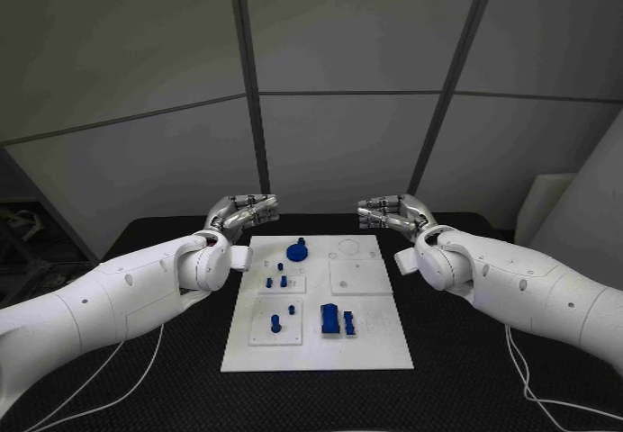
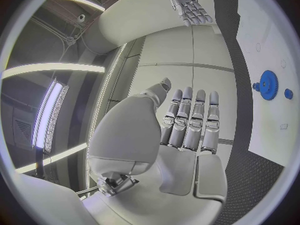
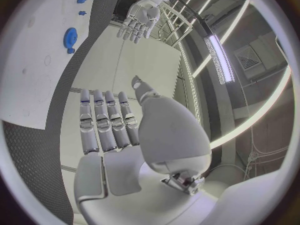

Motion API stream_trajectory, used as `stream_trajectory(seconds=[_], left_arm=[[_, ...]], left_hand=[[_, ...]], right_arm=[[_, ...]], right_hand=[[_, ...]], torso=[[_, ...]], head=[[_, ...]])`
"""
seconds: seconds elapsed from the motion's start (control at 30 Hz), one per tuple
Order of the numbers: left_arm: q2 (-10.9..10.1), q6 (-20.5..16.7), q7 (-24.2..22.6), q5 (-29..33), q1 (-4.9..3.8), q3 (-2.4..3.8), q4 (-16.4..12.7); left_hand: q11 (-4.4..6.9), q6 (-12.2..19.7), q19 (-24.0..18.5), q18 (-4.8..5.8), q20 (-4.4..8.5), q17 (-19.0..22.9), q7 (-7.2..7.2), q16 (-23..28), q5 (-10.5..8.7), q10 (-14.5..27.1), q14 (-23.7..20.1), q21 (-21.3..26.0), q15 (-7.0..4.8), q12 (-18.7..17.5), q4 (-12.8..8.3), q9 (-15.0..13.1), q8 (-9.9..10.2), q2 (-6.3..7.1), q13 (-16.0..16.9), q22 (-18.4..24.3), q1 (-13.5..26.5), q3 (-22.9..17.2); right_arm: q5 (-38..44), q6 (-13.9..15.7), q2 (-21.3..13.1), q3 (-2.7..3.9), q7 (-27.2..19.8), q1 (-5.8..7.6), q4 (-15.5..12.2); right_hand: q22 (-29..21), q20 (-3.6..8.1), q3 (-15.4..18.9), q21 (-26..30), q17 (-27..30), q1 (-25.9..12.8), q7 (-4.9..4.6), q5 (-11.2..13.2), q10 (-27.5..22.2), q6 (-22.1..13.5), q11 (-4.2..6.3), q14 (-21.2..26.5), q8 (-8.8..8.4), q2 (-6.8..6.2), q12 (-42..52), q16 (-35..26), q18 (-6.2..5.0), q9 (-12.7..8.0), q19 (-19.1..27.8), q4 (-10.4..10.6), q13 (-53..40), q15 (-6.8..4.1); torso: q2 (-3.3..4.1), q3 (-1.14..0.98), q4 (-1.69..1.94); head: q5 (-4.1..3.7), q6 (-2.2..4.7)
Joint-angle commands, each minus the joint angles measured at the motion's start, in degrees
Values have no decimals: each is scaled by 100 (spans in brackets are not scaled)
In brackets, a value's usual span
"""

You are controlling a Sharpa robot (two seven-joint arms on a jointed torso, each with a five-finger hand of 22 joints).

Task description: Assemble the parts on the task board

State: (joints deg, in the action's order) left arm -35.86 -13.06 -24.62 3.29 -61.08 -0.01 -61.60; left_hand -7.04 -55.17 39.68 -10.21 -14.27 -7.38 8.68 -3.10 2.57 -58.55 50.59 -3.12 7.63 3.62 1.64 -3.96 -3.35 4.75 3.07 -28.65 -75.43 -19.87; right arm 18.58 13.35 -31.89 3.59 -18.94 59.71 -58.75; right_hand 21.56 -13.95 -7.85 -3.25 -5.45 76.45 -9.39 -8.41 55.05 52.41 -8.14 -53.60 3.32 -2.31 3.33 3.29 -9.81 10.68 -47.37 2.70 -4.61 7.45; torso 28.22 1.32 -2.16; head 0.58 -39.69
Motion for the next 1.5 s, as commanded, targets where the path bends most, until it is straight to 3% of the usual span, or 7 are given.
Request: stream_trajectory(seconds=[0.03,0.4,0.43,0.73,0.77,0.83,1.5], left_arm=[[-31,-37,0,-21,-13,3,-60],[-327,-1104,-180,-128,23,2,-1026],[-404,-1380,-226,-156,33,2,-1275],[-772,-2708,-450,-289,78,1,-2476],[-797,-2798,-465,-298,81,1,-2557],[-846,-2973,-495,-316,87,1,-2716],[-883,-3106,-517,-329,92,1,-2835]], left_hand=[[226,1760,-1265,306,457,237,-278,310,-257,1868,-1615,312,-243,-362,-164,396,335,-475,-307,915,2410,636],[704,3051,-2197,523,790,738,-868,310,-257,3239,-2800,312,-763,-362,-164,396,335,-475,-307,1586,4173,1101],[704,3205,-2306,523,829,738,-868,310,-257,3400,-2940,312,-763,-362,-164,396,335,-475,-307,1666,4383,1155],[704,3899,-2805,526,1011,738,-868,310,-257,4139,-3577,312,-763,-362,-164,396,335,-475,-307,2027,5332,1406],[704,3964,-2848,528,1026,738,-868,310,-257,4205,-3635,312,-763,-362,-164,396,335,-475,-307,2059,5418,1427],[704,4118,-2962,526,1427,738,-868,310,-257,4371,-3779,312,-763,-362,-164,396,335,-475,-307,2141,5633,1485],[704,4902,-3504,526,1427,738,-868,310,-257,5200,-4494,312,-763,-362,-164,396,335,-475,-307,2865,6693,1987]], right_arm=[[-18,73,-46,-6,-3,3,-75],[-663,1126,-479,-130,-382,18,-1143],[-830,1398,-591,-162,-480,22,-1418],[-1625,2697,-1124,-315,-948,40,-2735],[-1679,2784,-1160,-325,-979,41,-2823],[-1783,2954,-1230,-345,-1041,44,-2995],[-1858,3077,-1280,-359,-1085,46,-3120]], right_hand=[[-700,453,257,325,545,-2487,303,276,-1784,-1699,265,1739,-332,231,-333,-329,294,-347,1535,-270,461,-241],[-1200,776,785,325,545,-4256,520,841,-3059,-2914,814,2980,-332,231,-333,-329,454,-596,2632,-270,461,-745],[-1256,813,785,325,545,-4456,939,841,-3204,-3051,814,3123,-332,231,-333,-329,470,-623,2756,-270,461,-745],[-1522,987,785,325,545,-5398,939,841,-3884,-3700,814,3785,-332,231,-333,-329,579,-1068,3339,-270,461,-745],[-1547,1395,785,325,545,-5484,939,841,-3946,-3759,814,3845,-332,231,-333,-329,579,-1068,3395,-270,461,-745],[-1612,1395,785,325,545,-5715,939,841,-4111,-3916,814,4006,-332,231,-333,-329,981,-1068,3530,-270,461,-745],[-2156,1395,785,325,545,-6779,939,841,-4875,-4650,814,4749,-332,231,-333,-329,981,-1068,4192,-270,461,-745]], torso=[[22,-3,8],[251,-111,182],[274,-122,200],[296,-132,216],[296,-132,216],[296,-132,216],[296,-132,216]], head=[[-3,19],[-49,447],[-54,490],[-58,531],[-58,531],[-58,531],[-58,531]])
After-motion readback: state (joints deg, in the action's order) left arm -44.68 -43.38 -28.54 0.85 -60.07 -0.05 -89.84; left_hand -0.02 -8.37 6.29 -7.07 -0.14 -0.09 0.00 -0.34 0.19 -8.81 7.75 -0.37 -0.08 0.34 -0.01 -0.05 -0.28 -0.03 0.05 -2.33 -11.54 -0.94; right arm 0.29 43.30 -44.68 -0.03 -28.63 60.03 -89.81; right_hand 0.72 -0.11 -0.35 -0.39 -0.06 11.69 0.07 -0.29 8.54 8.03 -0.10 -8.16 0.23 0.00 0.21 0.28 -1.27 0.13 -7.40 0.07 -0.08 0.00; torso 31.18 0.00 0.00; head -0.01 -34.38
